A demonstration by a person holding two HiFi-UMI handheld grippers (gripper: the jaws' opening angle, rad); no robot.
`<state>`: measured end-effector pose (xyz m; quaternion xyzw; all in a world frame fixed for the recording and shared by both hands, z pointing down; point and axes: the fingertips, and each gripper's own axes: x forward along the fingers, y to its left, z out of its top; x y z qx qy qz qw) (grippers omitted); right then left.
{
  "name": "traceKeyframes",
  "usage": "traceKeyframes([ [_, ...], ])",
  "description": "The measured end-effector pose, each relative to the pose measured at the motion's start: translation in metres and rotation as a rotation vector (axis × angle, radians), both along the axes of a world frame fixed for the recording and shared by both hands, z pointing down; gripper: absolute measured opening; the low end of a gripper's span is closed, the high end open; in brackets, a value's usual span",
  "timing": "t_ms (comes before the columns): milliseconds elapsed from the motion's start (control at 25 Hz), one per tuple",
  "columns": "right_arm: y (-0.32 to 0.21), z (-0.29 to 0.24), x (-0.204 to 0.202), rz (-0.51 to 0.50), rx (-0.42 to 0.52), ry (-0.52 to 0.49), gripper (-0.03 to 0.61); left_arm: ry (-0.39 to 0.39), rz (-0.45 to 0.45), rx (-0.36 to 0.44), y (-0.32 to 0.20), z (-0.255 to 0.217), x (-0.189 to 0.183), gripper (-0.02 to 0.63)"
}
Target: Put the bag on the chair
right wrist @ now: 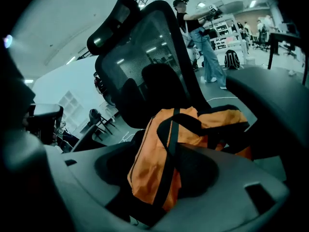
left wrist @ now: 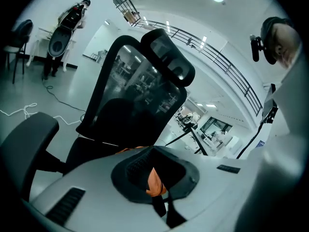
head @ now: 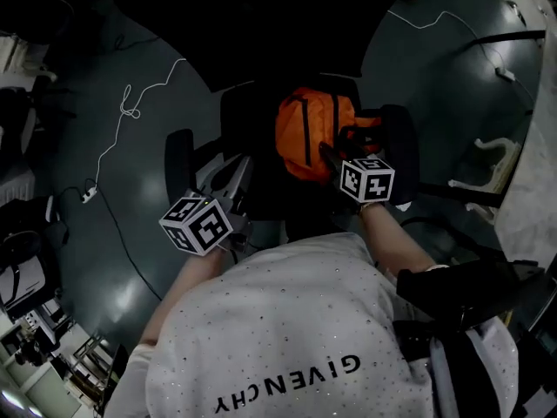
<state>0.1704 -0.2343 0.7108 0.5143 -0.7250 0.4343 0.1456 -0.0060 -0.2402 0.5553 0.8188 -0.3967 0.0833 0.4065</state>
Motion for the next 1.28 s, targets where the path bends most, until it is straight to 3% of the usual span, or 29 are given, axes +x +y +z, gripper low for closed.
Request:
traceKeyframes([
  [280, 0.009, -0.009, 0.006, -0.012, -0.08, 0.157, 0.291, -0.023, -0.038, 0.071, 0.006, -0.025, -0.019, 0.002],
  [480, -0.007, -0.035, 0.024, 0.016, -0.037, 0.236, 0.291, -0.007, -0.109, 0.105, -0.004, -0.045, -0.029, 0.002],
  [640, -0.01, -0.06, 0.031, 0.044, 0.005, 0.24, 0.291, -0.009, -0.167, 0.144, 0.001, -0.064, -0.042, 0.002],
  [840, -0.041, -0.114, 0.029, 0.09, 0.128, 0.233, 0.288, 0.02, -0.202, 0.205, -0.017, -0.091, -0.063, 0.002],
  [960, -0.059, -0.16, 0.039, 0.163, 0.244, 0.215, 0.218, 0.025, -0.208, 0.242, -0.023, -0.105, -0.071, 0.002],
  [1080, -0.066, -0.211, 0.044, 0.204, 0.349, 0.13, 0.155, 0.045, -0.196, 0.282, -0.02, -0.122, -0.068, 0.002],
  [1160, -0.064, -0.237, 0.05, 0.218, 0.399, 0.076, 0.148, 0.075, -0.171, 0.3, -0.013, -0.131, -0.058, 0.002],
  [1280, -0.057, -0.278, 0.052, 0.241, 0.502, 0.034, 0.05, 0.131, -0.128, 0.343, -0.008, -0.149, -0.045, 0.002],
])
